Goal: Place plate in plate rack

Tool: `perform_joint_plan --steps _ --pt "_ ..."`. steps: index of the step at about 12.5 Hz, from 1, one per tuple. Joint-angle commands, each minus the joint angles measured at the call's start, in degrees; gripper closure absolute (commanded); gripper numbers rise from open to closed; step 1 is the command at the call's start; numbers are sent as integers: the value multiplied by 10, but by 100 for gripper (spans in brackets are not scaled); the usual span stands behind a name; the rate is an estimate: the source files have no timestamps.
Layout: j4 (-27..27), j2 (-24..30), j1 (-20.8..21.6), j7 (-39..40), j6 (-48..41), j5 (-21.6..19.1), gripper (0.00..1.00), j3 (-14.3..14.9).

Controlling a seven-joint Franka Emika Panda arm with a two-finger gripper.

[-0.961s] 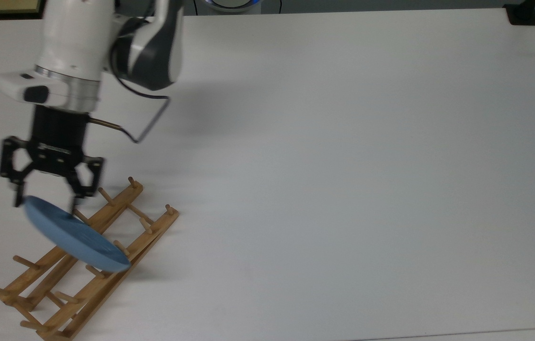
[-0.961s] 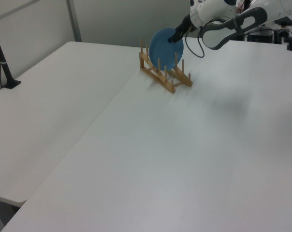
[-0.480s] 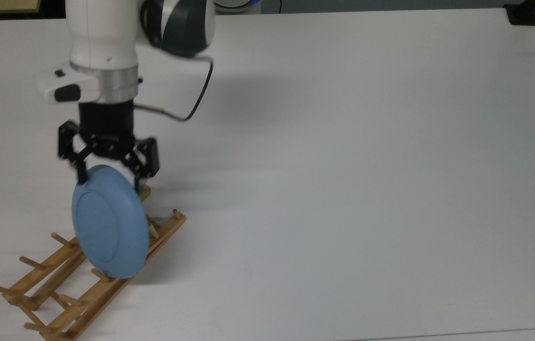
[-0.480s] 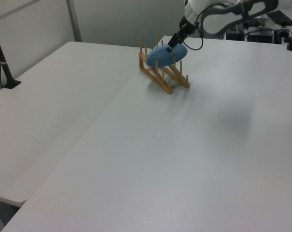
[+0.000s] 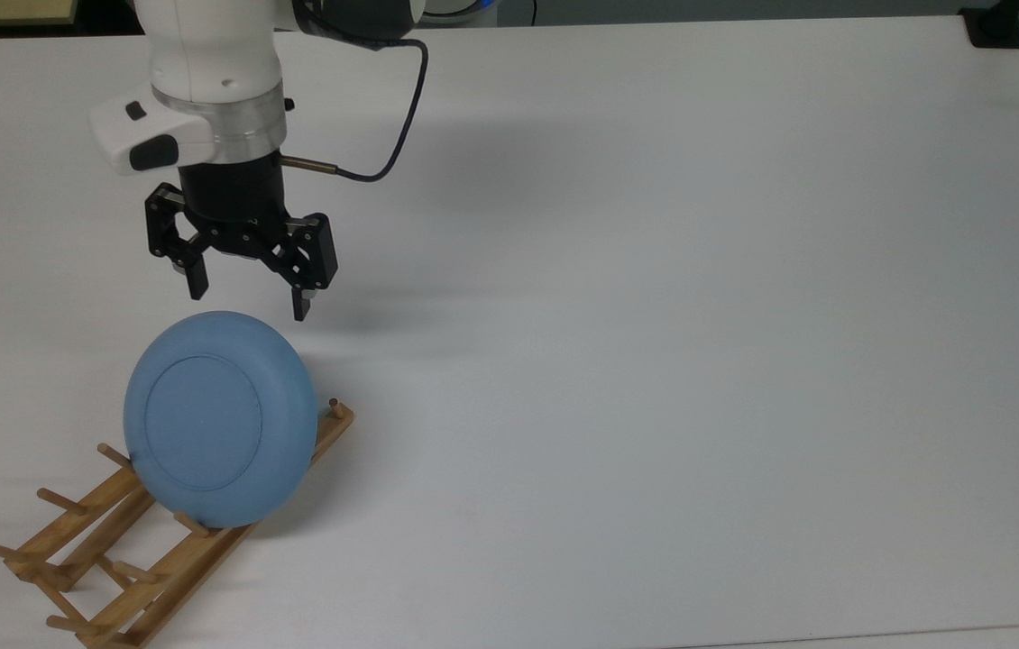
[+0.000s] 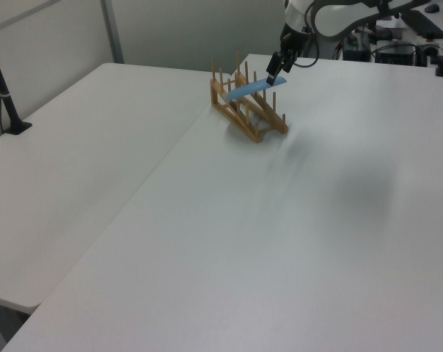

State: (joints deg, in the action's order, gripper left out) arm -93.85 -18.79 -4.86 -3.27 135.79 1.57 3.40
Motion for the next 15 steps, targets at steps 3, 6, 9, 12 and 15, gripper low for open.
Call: perform_joint_plan --steps 3,6,9,12,15 --pt "-20 20 2 -7 -38 -10 0 -4" --pt "-20 35 2 -7 -135 -10 0 -16" --pt "-19 18 2 -9 -128 -10 0 -27" --pt "10 -29 14 -28 -83 -10 0 -30" --pt "11 -53 15 -70 17 -11 0 -30"
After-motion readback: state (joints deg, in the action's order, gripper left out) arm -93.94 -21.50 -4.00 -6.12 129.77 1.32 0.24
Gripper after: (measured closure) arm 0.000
